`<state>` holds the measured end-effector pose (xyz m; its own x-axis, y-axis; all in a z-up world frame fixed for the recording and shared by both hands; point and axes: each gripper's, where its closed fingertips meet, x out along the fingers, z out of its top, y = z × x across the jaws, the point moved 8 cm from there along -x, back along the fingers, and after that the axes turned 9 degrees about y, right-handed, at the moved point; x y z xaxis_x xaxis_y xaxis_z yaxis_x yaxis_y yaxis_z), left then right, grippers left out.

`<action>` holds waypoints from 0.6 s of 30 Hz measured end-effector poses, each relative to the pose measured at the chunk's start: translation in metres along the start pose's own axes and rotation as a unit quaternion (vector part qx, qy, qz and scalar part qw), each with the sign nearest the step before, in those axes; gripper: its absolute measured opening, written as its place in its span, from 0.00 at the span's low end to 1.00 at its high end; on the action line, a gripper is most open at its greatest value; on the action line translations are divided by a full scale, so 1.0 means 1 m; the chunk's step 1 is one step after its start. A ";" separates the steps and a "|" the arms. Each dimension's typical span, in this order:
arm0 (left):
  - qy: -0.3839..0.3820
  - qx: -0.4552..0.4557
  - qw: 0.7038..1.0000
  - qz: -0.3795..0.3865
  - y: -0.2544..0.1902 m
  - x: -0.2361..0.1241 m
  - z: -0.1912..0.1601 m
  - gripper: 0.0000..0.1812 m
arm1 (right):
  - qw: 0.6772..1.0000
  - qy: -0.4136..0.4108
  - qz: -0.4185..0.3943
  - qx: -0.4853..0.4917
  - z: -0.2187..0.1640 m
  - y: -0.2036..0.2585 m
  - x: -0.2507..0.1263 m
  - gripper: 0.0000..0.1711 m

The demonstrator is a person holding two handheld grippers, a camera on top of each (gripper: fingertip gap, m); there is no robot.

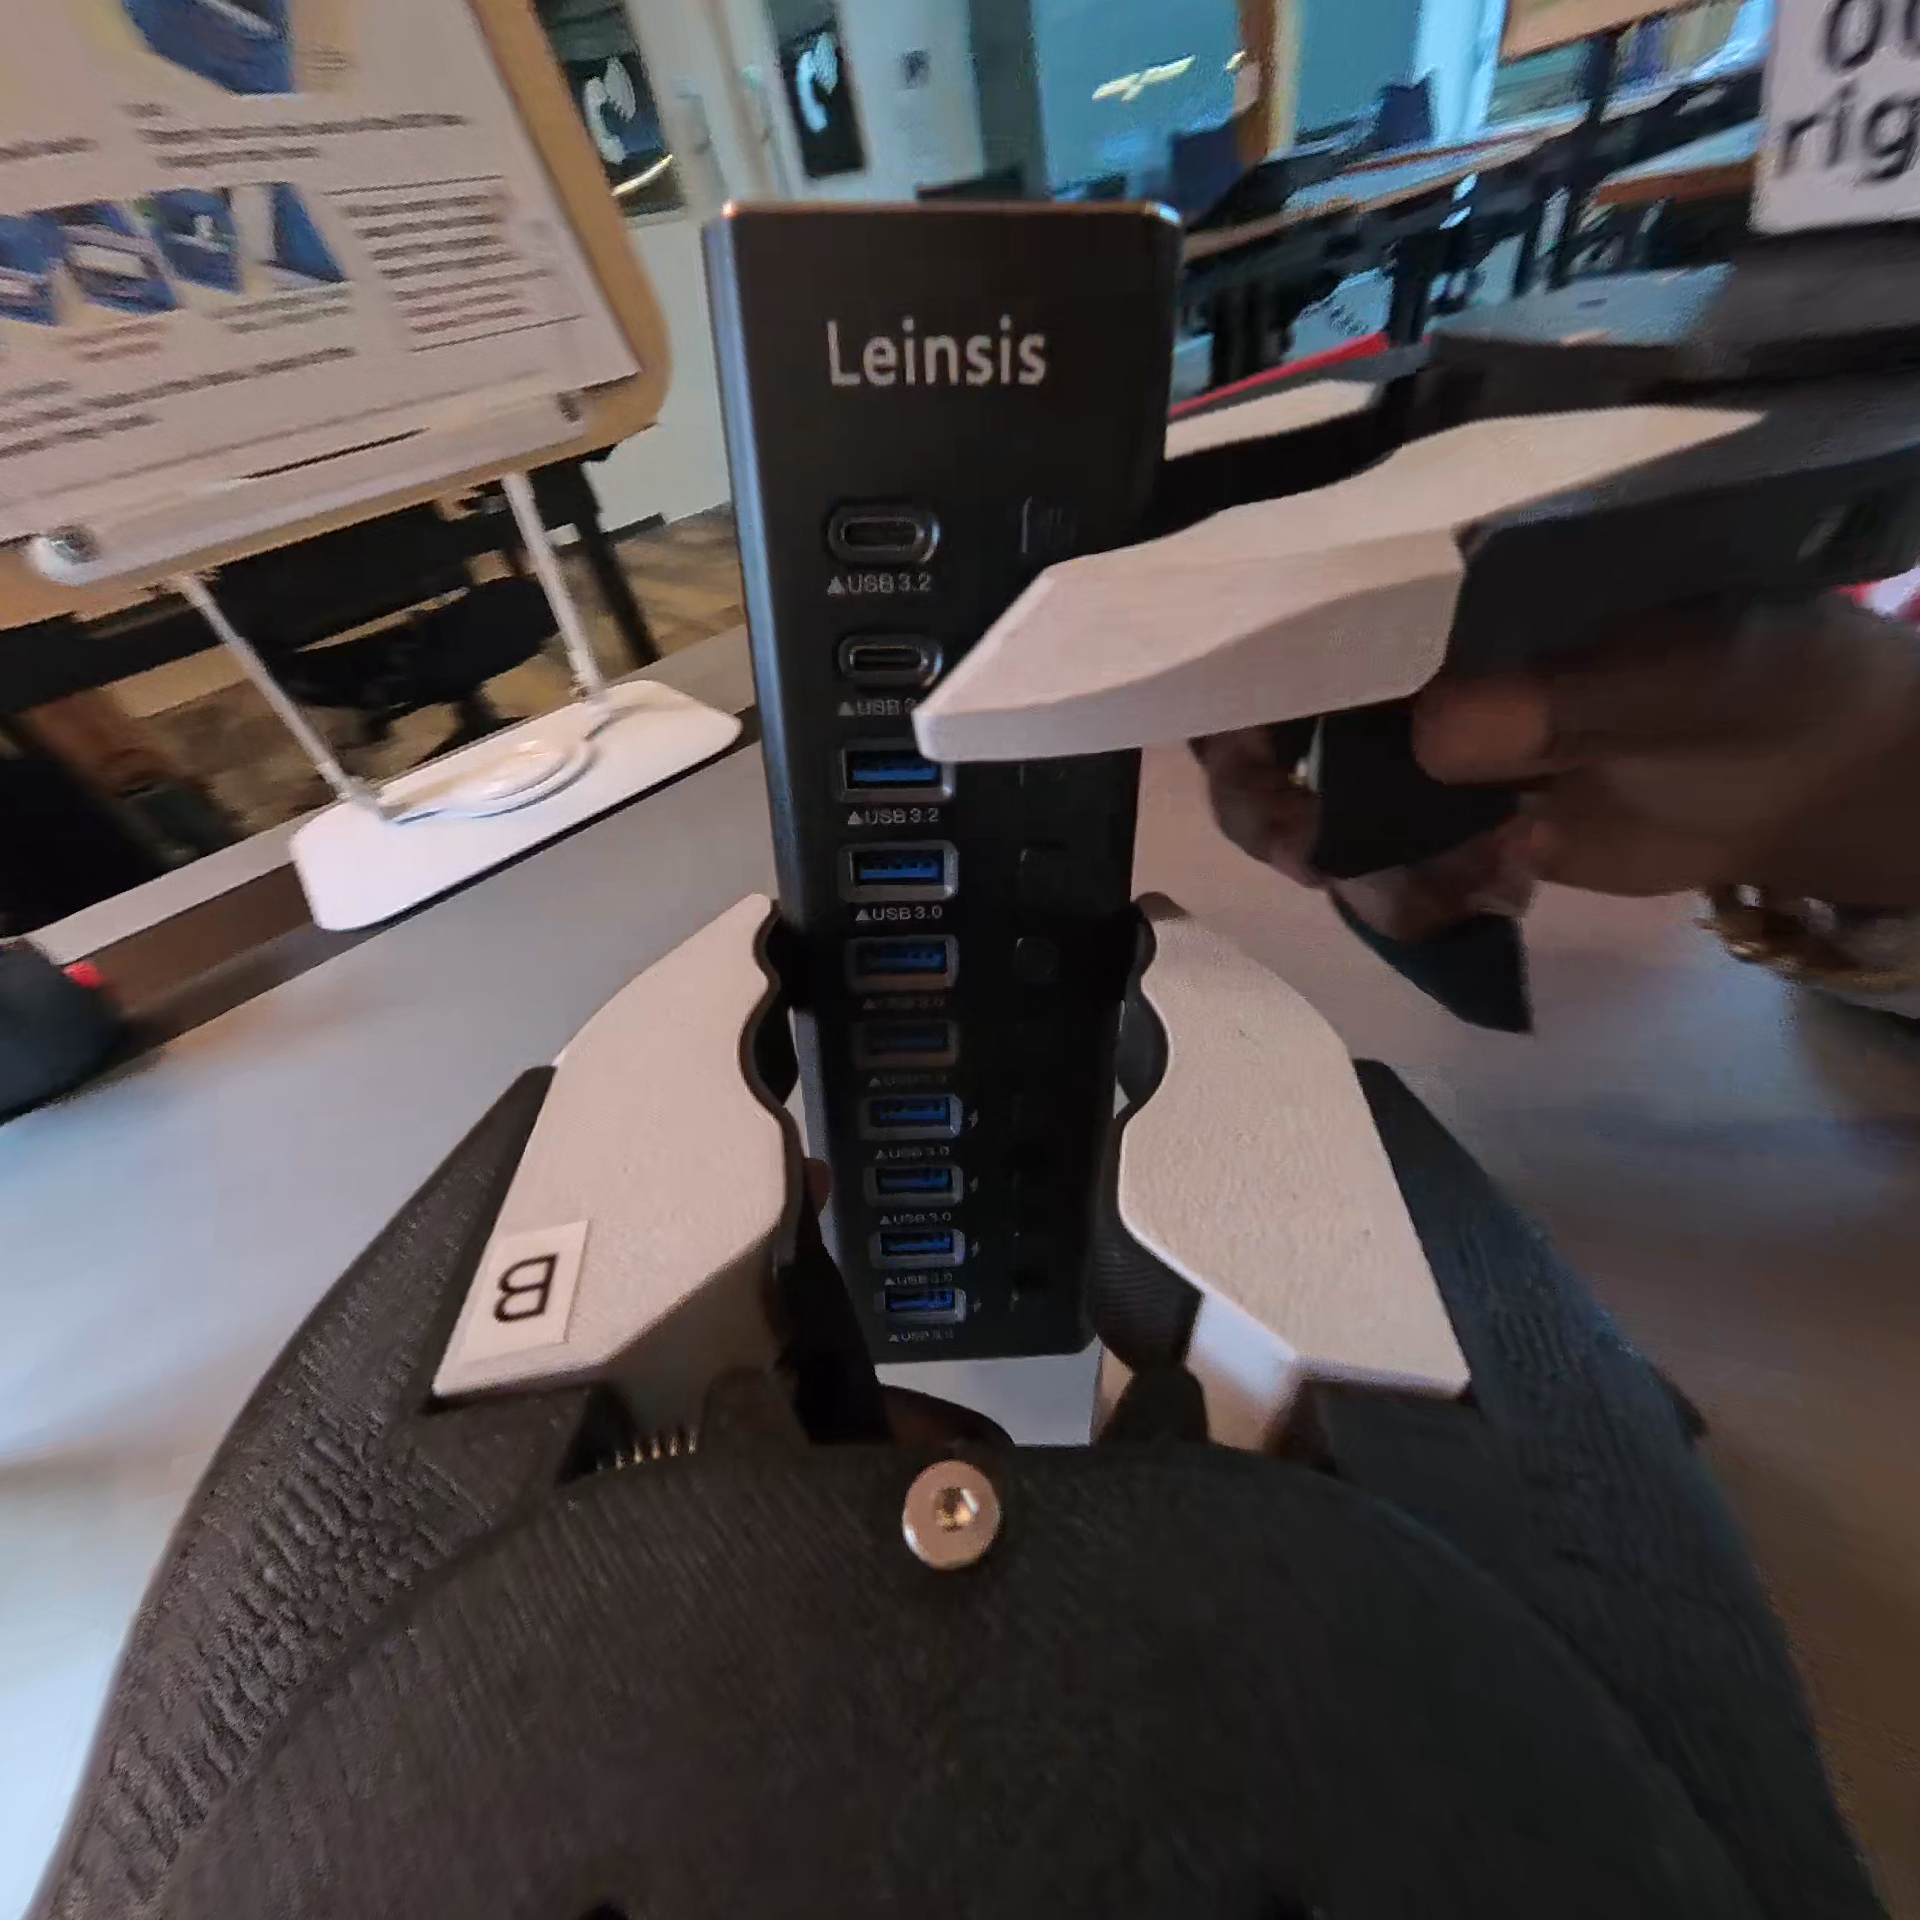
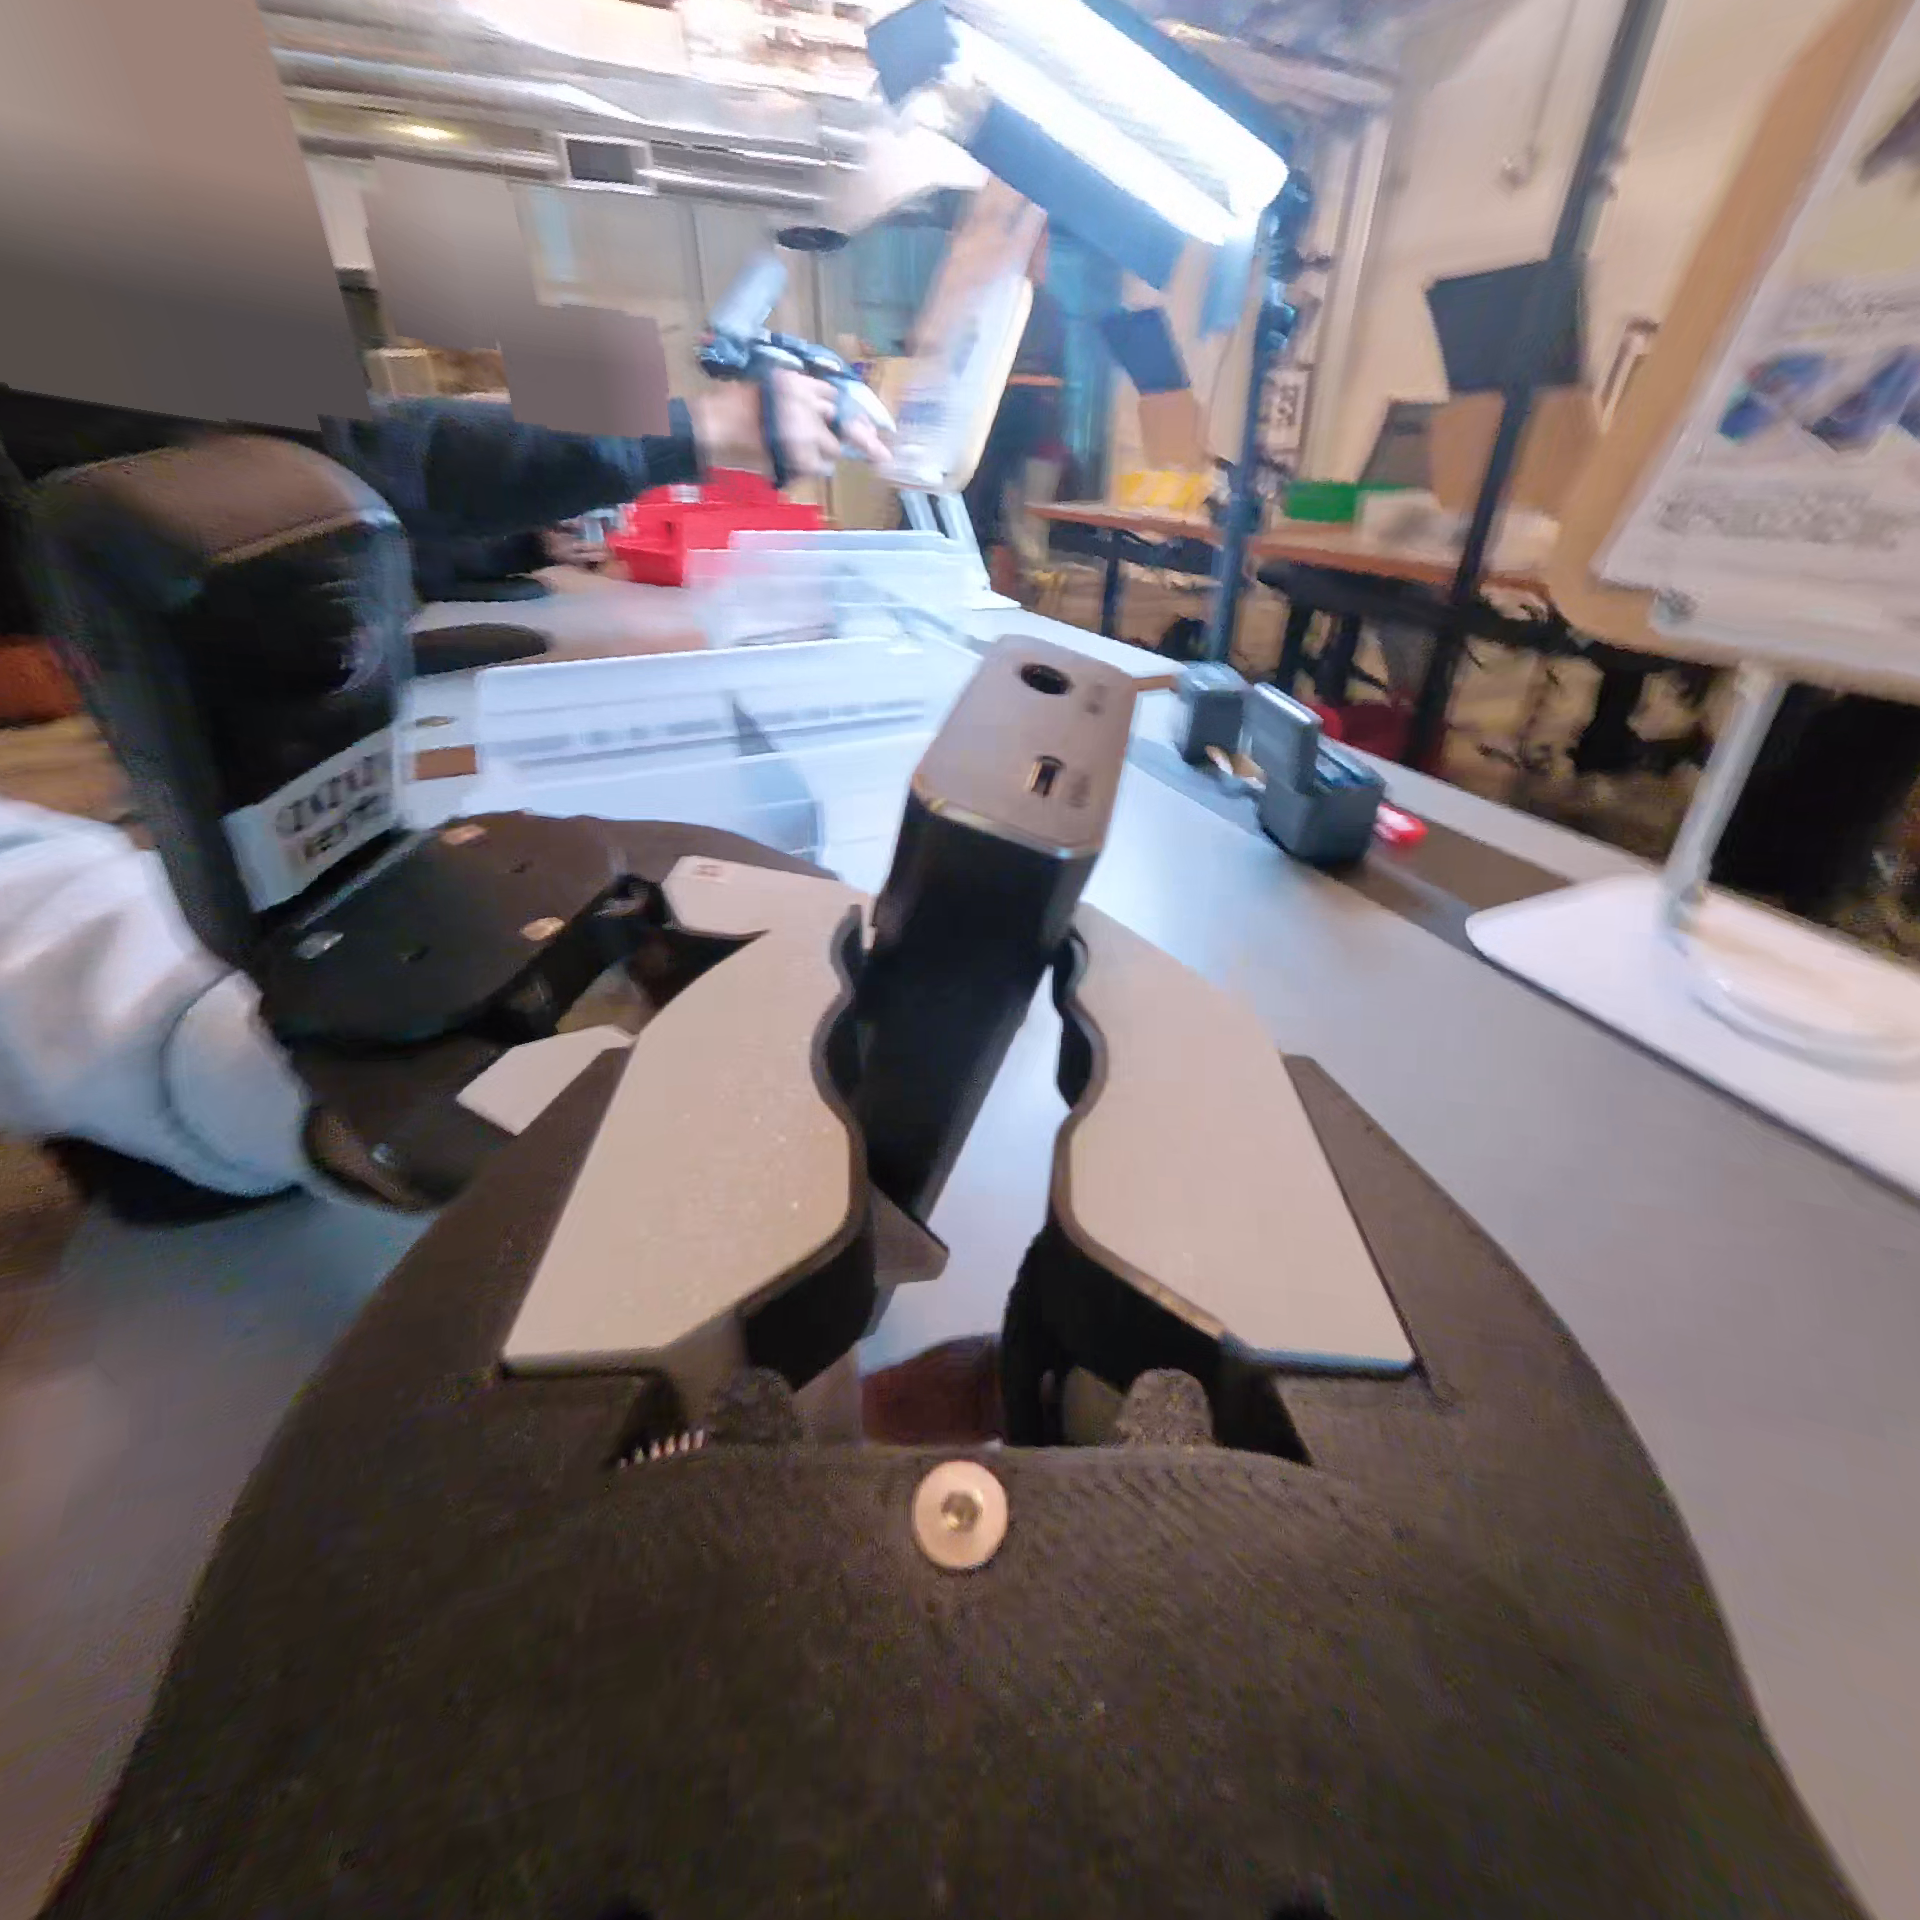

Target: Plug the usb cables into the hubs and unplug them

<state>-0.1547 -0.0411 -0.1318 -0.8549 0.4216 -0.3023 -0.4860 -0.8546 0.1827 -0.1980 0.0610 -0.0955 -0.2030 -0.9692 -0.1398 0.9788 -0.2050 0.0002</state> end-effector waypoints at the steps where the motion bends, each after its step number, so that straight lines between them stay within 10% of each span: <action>1: 0.010 0.002 1.000 0.008 0.002 0.001 -0.001 0.33 | 1.000 0.004 -0.010 0.020 -0.001 -0.001 0.003 0.19; 10: 0.005 -0.065 0.995 -0.074 0.011 -0.001 -0.003 0.34 | 0.968 -0.043 0.037 0.244 -0.010 -0.035 -0.006 0.17; 18: -0.026 -0.120 0.989 -0.084 0.031 -0.004 -0.004 0.34 | 0.990 -0.024 -0.043 0.130 -0.007 -0.066 -0.046 0.16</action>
<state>-0.1657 -0.0706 -0.1289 -0.7774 0.5731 -0.2593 -0.5702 -0.8161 -0.0942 -0.2534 0.1198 -0.0960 -0.2918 -0.9509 -0.1032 0.9187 -0.3087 0.2465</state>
